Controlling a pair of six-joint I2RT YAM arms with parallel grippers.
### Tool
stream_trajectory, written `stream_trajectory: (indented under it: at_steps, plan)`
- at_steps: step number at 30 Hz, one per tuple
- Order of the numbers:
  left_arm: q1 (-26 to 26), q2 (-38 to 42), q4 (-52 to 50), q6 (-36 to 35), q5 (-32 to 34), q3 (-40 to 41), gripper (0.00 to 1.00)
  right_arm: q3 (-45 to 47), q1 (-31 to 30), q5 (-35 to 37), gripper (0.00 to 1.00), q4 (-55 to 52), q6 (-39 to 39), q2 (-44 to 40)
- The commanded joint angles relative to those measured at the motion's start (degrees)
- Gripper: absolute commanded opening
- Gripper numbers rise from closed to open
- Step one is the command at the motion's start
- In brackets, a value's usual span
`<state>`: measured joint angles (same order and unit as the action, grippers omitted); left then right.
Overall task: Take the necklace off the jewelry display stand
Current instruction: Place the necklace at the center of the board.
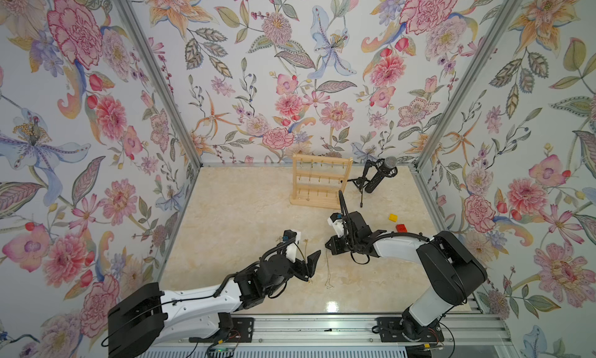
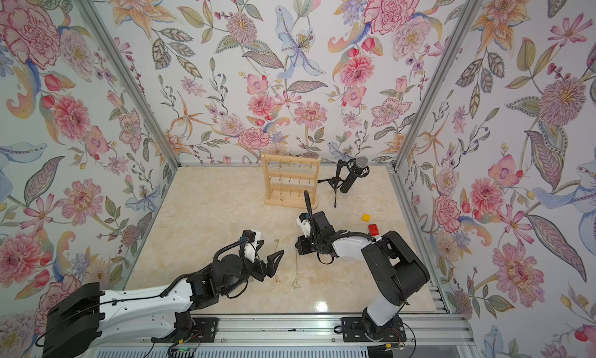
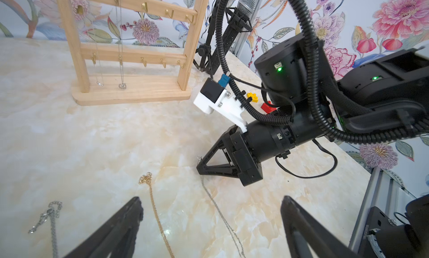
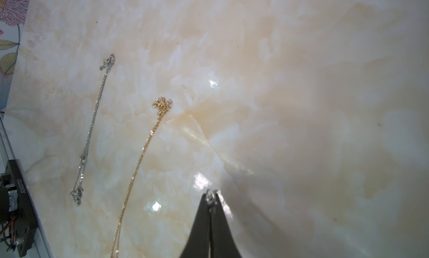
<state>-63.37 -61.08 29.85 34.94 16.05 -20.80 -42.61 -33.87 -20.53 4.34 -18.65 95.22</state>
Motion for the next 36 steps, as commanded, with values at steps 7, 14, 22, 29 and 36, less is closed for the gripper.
stream_trajectory:
  at_steps: [7, 14, 22, 29, 36]
  plan:
    - [1.3, 6.2, 13.6, -4.9, 3.5, 10.6, 0.99, -2.8, 0.5, 0.0, 0.00, 1.1, 1.1, 3.8]
    - [1.4, 7.2, 15.5, -4.5, 4.1, 13.1, 0.99, -3.0, 0.5, 0.2, 0.00, 1.7, 1.0, 5.4]
    - [1.3, 5.2, 15.9, -4.7, 3.7, 12.3, 0.99, -3.2, 0.6, 0.6, 0.01, 2.4, 1.0, 6.9]
    - [1.3, 5.0, 16.0, -4.6, 3.6, 12.2, 0.99, -3.2, 0.9, 1.0, 0.03, 2.7, 1.0, 7.5]
    - [1.4, 4.7, 16.1, -4.6, 3.6, 12.2, 0.99, -2.7, 1.1, 1.4, 0.10, 3.3, 0.8, 7.4]
